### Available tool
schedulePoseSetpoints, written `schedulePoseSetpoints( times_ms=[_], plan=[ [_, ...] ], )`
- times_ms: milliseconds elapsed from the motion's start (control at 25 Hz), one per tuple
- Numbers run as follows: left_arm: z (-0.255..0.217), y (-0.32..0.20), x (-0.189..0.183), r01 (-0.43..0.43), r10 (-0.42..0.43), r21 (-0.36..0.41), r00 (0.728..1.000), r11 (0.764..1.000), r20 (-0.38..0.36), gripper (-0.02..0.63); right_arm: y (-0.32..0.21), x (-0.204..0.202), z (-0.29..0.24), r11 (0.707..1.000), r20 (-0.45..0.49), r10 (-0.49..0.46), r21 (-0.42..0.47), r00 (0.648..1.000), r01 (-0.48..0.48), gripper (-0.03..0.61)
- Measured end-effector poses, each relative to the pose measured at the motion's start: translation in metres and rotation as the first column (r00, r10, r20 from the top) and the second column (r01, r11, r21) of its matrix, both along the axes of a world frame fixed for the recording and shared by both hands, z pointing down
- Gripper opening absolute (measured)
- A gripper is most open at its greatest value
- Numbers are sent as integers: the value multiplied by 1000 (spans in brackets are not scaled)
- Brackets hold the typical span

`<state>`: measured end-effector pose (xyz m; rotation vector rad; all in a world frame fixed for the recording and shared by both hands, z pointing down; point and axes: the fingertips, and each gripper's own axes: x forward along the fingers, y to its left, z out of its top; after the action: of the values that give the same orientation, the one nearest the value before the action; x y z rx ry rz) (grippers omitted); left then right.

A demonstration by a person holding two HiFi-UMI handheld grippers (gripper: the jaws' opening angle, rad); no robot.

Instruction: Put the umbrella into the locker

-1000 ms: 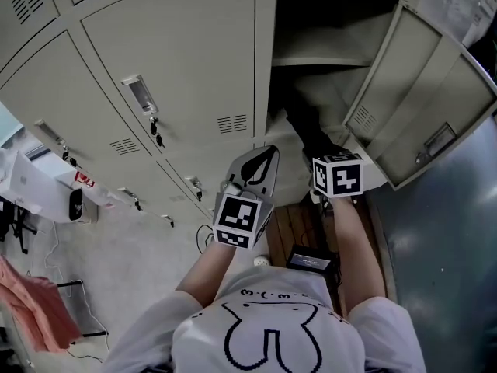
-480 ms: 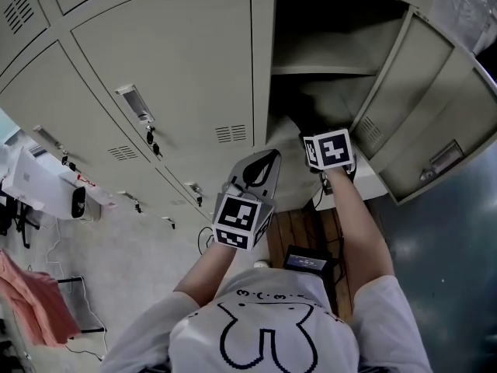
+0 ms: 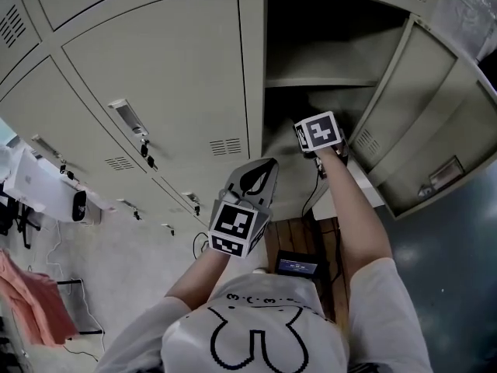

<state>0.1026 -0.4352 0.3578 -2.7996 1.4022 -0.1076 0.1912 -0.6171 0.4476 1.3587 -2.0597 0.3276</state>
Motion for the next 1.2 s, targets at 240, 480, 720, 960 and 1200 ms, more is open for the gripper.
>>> schedulePoseSetpoints(
  times_ms=[240,480,720,960,1200],
  plan=[
    [2,-7,0,2,-1,-22,1000,1000,18,23,-25,0,4,1000,-39,-22,4,999,23,248],
    [1,-11,-2,5,-5,-8,1000,1000,25,23,-39,-4,6,1000,2,-24,-7,1000,24,256],
    [3,-8,4,-18,19,-11,999,1000,44,23,-41,-2,4,999,83,-42,12,996,41,285],
    [1,-1,4,-34,35,-9,998,999,50,24,-42,-1,-1,996,89,-15,86,996,7,330],
    [-1,9,3,-50,50,-4,998,999,49,23,-28,-1,-21,979,124,1,204,992,-26,404]
  ],
)
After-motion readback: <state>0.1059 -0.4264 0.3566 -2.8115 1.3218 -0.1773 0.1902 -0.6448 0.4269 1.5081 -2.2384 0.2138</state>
